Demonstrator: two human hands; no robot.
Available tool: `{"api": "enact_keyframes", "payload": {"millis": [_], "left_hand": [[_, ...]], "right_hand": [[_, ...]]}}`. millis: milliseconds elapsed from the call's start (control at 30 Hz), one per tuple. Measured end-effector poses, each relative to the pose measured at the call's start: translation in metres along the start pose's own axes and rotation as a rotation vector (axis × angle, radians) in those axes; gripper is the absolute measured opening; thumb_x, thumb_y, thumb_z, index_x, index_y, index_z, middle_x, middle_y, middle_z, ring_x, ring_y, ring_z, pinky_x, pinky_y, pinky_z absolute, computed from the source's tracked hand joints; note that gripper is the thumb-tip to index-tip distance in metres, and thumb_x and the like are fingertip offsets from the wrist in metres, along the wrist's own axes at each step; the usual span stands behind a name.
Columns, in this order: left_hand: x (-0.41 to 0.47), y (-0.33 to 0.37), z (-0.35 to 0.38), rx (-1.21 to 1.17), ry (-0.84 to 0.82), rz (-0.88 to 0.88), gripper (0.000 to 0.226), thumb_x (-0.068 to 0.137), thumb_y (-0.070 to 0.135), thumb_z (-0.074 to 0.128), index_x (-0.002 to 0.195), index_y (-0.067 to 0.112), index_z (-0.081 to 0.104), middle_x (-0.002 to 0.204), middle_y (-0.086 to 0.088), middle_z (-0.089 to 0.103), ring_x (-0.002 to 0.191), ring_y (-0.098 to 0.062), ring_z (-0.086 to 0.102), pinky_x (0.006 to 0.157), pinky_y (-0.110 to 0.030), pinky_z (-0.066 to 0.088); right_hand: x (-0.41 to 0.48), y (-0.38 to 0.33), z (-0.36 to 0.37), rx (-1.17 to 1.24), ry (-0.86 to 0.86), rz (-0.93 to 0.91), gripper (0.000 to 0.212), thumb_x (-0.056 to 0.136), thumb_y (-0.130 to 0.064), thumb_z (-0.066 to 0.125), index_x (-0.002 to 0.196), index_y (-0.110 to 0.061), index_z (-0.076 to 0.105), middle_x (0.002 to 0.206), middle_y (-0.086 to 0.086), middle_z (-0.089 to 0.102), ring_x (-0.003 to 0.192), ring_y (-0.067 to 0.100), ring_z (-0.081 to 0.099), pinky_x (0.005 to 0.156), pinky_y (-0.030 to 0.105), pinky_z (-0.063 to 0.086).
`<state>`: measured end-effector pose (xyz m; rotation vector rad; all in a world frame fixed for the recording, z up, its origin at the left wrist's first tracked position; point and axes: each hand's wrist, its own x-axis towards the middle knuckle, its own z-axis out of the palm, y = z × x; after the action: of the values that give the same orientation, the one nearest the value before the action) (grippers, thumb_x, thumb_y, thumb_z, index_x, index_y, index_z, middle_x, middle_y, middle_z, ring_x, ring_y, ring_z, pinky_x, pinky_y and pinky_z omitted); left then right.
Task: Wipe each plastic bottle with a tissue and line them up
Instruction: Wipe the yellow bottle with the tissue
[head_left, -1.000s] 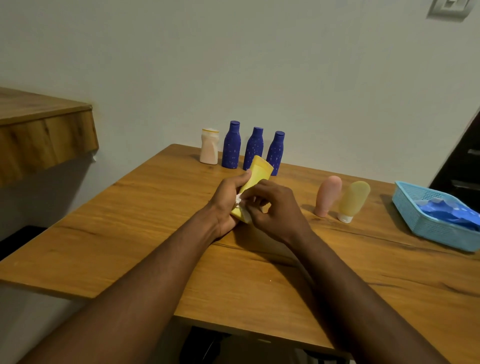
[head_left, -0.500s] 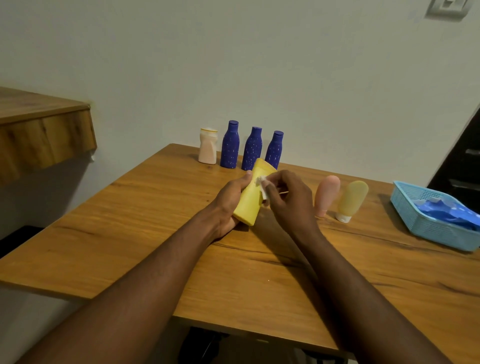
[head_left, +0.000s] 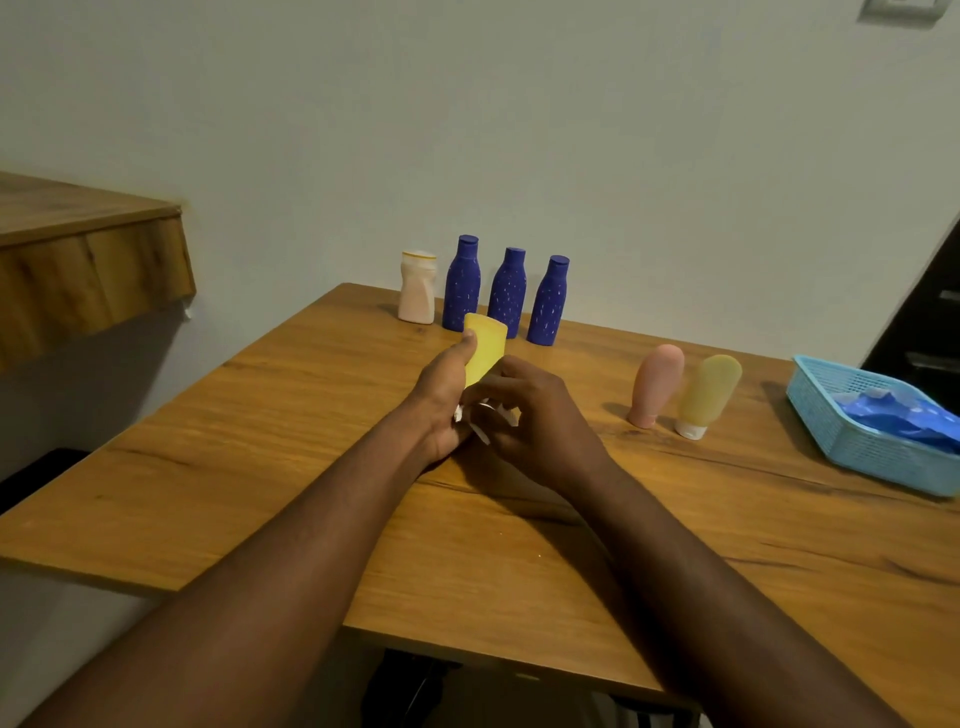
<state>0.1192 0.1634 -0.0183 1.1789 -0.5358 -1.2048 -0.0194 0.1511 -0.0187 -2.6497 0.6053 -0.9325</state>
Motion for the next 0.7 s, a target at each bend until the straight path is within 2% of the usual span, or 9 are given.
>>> {"api": "enact_keyframes", "payload": {"millis": [100, 200, 267, 367, 500, 600, 700], "left_hand": [[-0.003, 0.003, -0.002, -0.032, 0.0, 0.018, 0.047, 0.104, 0.051, 0.049, 0.127, 0.012, 0.06, 0.109, -0.015, 0.073, 0.096, -0.031, 0.072, 0.08, -0.043, 0.061], [-0.002, 0.004, -0.004, -0.095, -0.006, 0.036, 0.047, 0.105, 0.048, 0.048, 0.128, 0.009, 0.06, 0.116, -0.014, 0.072, 0.105, -0.031, 0.07, 0.096, -0.047, 0.056], [-0.001, 0.003, -0.006, -0.119, 0.0, 0.058, 0.043, 0.106, 0.044, 0.046, 0.124, 0.007, 0.061, 0.11, -0.014, 0.07, 0.098, -0.027, 0.067, 0.093, -0.044, 0.054], [0.001, 0.003, -0.006, -0.139, 0.0, 0.078, 0.044, 0.106, 0.042, 0.047, 0.13, 0.006, 0.058, 0.108, -0.014, 0.069, 0.091, -0.024, 0.066, 0.088, -0.042, 0.053], [0.002, 0.001, -0.004, -0.121, -0.012, 0.082, 0.044, 0.106, 0.044, 0.048, 0.131, 0.01, 0.057, 0.118, -0.016, 0.071, 0.097, -0.026, 0.069, 0.087, -0.042, 0.056], [0.006, -0.002, -0.004, -0.059, -0.017, 0.048, 0.042, 0.103, 0.05, 0.051, 0.122, 0.014, 0.06, 0.116, -0.016, 0.072, 0.105, -0.032, 0.071, 0.097, -0.048, 0.056], [0.007, -0.002, -0.004, -0.065, -0.025, 0.043, 0.048, 0.102, 0.051, 0.053, 0.132, 0.014, 0.056, 0.117, -0.017, 0.072, 0.106, -0.035, 0.071, 0.096, -0.05, 0.057]], "right_hand": [[0.001, -0.001, -0.002, 0.01, 0.014, 0.008, 0.02, 0.087, -0.012, 0.075, 0.106, -0.018, 0.076, 0.104, 0.002, 0.066, 0.092, 0.014, 0.062, 0.082, 0.039, 0.058], [0.004, 0.003, -0.007, 0.048, 0.015, 0.098, 0.013, 0.085, -0.017, 0.078, 0.099, -0.018, 0.077, 0.096, -0.004, 0.07, 0.087, 0.009, 0.064, 0.081, 0.038, 0.059], [0.004, 0.008, -0.012, 0.042, -0.016, 0.157, 0.012, 0.086, -0.019, 0.078, 0.097, -0.018, 0.076, 0.096, -0.005, 0.071, 0.087, 0.008, 0.064, 0.082, 0.038, 0.059], [0.001, 0.012, -0.014, 0.022, -0.051, 0.167, 0.013, 0.087, -0.014, 0.077, 0.098, -0.02, 0.075, 0.097, -0.005, 0.071, 0.088, 0.007, 0.064, 0.083, 0.038, 0.059], [-0.001, 0.007, -0.008, 0.003, -0.009, 0.059, 0.016, 0.086, -0.009, 0.076, 0.1, -0.017, 0.075, 0.101, -0.001, 0.069, 0.089, 0.011, 0.064, 0.081, 0.038, 0.059], [0.002, -0.002, -0.002, -0.056, 0.003, -0.019, 0.019, 0.087, -0.01, 0.074, 0.105, -0.016, 0.075, 0.105, 0.003, 0.068, 0.091, 0.016, 0.064, 0.08, 0.039, 0.058], [0.004, 0.001, -0.003, -0.024, -0.002, -0.006, 0.018, 0.086, -0.01, 0.075, 0.103, -0.017, 0.076, 0.101, 0.002, 0.068, 0.089, 0.015, 0.064, 0.079, 0.039, 0.059]]}}
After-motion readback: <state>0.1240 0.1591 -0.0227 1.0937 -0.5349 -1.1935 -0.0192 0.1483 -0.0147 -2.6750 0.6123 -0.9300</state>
